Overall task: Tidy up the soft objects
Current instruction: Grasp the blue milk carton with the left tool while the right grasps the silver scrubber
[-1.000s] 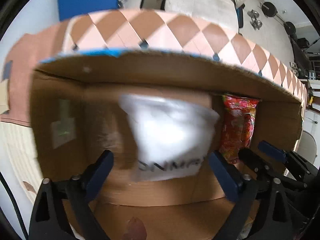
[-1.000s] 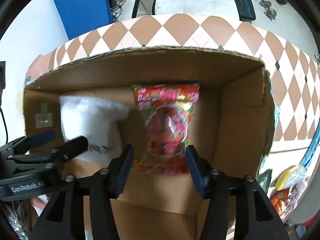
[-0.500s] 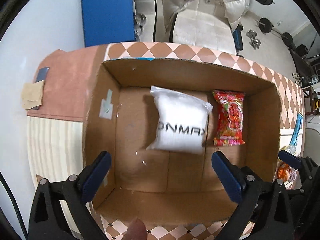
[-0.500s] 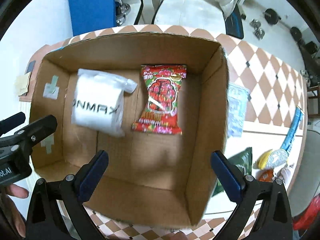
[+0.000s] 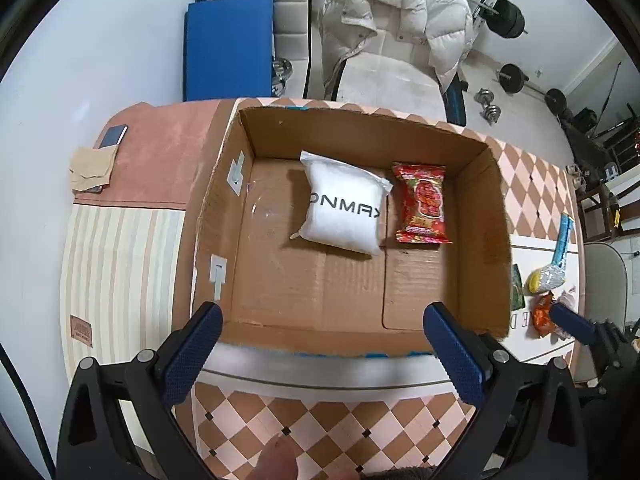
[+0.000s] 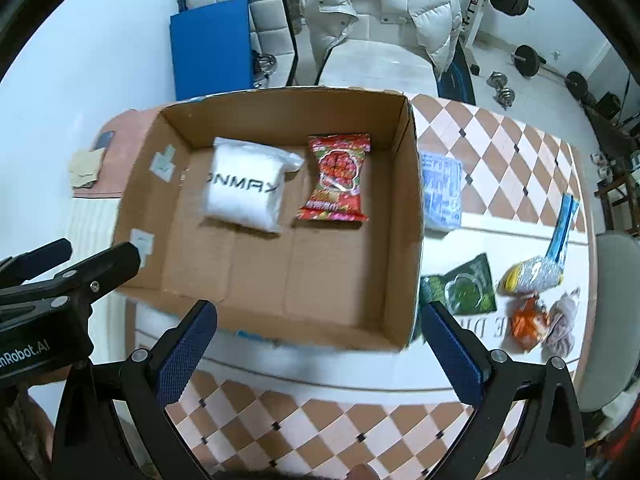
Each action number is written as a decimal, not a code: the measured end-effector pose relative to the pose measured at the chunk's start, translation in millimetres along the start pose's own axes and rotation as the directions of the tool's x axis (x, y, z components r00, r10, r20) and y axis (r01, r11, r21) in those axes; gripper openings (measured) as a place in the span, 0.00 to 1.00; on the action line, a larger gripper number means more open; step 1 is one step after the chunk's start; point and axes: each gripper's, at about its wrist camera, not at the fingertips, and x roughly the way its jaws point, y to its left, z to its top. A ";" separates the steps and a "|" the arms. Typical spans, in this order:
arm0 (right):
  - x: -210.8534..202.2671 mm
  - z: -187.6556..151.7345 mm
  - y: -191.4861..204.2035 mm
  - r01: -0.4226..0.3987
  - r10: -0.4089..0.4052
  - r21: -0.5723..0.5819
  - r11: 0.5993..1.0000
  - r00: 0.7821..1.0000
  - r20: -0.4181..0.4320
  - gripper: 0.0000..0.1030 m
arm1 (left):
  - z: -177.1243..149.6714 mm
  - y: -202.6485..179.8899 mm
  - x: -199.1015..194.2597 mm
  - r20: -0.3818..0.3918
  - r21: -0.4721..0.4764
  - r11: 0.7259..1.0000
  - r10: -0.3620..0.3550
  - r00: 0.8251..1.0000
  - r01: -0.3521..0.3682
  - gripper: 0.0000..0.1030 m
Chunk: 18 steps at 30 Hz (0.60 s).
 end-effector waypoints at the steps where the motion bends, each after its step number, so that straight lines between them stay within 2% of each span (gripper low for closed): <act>1: -1.9 -2.9 -0.6 -0.017 0.017 0.005 1.000 1.000 0.001 1.00 | -1.9 -2.6 -5.6 0.008 0.000 1.000 -0.002 1.000 0.002 1.00; 7: -16.7 -11.5 -36.4 -0.114 0.113 0.076 0.991 0.993 0.010 1.00 | 7.0 -44.1 -27.1 0.037 0.063 0.998 0.015 0.999 -0.017 1.00; 12: -28.7 -9.0 -125.5 -0.113 0.108 0.214 0.970 0.994 0.034 1.00 | 35.4 -122.4 -26.3 0.037 0.172 0.985 0.012 0.999 -0.018 1.00; 16: -26.3 -17.9 -216.3 -0.049 0.047 0.346 0.937 0.999 0.013 1.00 | 69.2 -205.6 15.4 -0.083 0.276 0.961 0.020 0.996 0.004 1.00; 18: -17.0 -21.1 -258.9 -0.050 0.057 0.407 0.912 0.998 -0.005 1.00 | 84.6 -240.0 43.1 -0.140 0.319 0.948 0.037 0.989 0.010 1.00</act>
